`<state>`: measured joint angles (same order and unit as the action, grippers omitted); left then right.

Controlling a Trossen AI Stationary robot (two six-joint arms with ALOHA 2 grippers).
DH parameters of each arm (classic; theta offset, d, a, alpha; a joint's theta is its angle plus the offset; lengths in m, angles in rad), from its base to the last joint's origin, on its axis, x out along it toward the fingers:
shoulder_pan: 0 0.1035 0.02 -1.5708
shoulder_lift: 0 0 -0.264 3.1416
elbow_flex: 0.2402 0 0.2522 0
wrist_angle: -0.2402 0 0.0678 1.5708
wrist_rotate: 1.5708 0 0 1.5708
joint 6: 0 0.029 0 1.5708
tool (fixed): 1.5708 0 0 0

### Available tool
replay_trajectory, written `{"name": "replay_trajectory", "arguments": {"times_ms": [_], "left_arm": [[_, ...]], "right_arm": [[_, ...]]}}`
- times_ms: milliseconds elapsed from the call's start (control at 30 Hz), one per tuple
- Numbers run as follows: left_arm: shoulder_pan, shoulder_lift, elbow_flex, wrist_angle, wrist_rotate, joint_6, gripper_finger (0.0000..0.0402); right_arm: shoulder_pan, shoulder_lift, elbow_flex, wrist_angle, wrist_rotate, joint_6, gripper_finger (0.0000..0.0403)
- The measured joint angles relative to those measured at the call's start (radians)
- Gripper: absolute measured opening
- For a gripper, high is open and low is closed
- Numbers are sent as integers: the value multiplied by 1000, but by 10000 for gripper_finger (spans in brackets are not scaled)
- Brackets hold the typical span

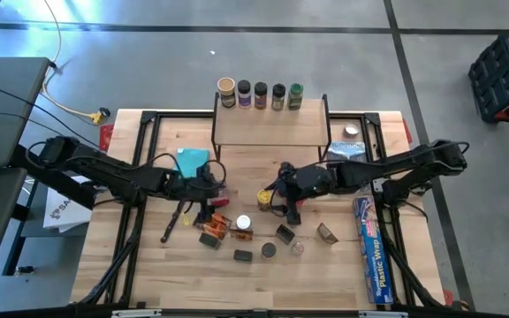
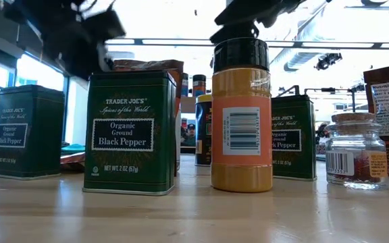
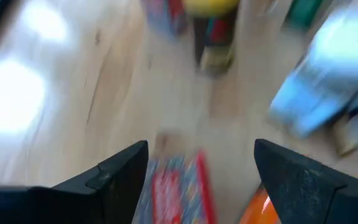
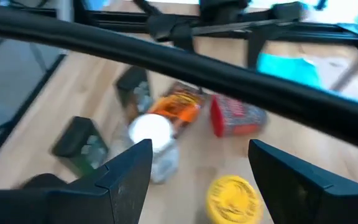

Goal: Shelf spices
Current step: Put the white seasoning bottle on the shelf

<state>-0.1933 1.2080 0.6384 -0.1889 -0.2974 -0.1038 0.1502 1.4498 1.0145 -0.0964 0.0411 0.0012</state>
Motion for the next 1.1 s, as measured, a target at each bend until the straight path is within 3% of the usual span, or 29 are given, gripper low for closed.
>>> {"name": "replay_trajectory", "arguments": {"times_ms": [267, 433, 567, 733, 933, 1100], "left_arm": [[-49, 38, 5, 136, 147, -78, 287], [-100, 91, 4, 195, 158, -103, 282], [-137, 140, 4, 285, 165, -135, 280], [-174, 198, 5, 388, 135, -170, 280], [-199, 220, 5, 398, -31, -128, 279], [-192, 219, 5, 405, 4, -63, 279]], "right_arm": [[61, 134, 0, 98, -36, 74, 261], [89, 201, 0, 173, -13, 92, 261], [93, 216, 42, 133, 48, 95, 261], [93, 214, 120, -22, 144, 82, 261], [93, 214, 139, -58, 150, 69, 261], [93, 214, 139, -90, 150, 92, 261]]}}
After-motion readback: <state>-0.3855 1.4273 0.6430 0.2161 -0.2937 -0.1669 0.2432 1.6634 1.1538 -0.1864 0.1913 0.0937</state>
